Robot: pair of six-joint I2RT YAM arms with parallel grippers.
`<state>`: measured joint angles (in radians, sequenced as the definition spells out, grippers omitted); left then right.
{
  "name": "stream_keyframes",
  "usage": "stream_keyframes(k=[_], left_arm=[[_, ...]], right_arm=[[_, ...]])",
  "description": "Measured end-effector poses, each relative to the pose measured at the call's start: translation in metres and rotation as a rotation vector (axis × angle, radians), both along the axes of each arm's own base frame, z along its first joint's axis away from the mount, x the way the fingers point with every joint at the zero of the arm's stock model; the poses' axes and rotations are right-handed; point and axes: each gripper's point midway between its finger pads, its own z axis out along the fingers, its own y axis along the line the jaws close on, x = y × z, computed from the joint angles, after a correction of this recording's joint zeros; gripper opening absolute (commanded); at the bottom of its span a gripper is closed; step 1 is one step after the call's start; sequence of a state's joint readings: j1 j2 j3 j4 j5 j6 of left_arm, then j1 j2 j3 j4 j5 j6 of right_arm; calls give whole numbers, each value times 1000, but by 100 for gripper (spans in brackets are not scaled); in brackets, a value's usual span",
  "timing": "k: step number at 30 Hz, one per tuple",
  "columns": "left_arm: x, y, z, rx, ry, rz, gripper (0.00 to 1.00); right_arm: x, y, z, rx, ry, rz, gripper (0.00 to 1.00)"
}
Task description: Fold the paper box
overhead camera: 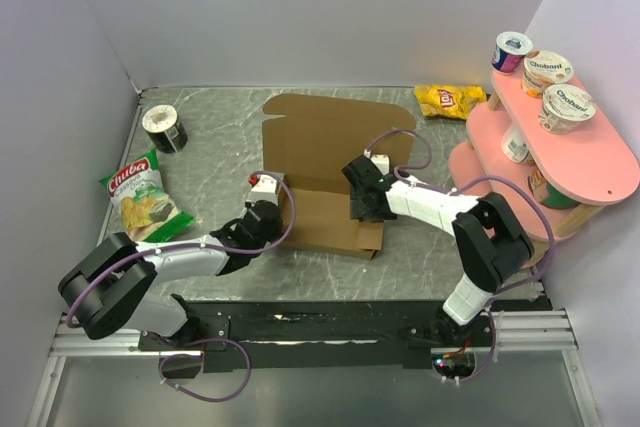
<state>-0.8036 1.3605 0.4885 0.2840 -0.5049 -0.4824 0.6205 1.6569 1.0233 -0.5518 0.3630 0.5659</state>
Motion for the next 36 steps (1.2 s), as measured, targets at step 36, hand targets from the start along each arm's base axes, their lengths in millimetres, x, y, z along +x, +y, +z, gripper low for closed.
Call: stream_keyframes(k=[36], left_arm=[[2,6,-2,24,-3,20,1]], right_arm=[[-30,-74,60,559,-208,-229,72]])
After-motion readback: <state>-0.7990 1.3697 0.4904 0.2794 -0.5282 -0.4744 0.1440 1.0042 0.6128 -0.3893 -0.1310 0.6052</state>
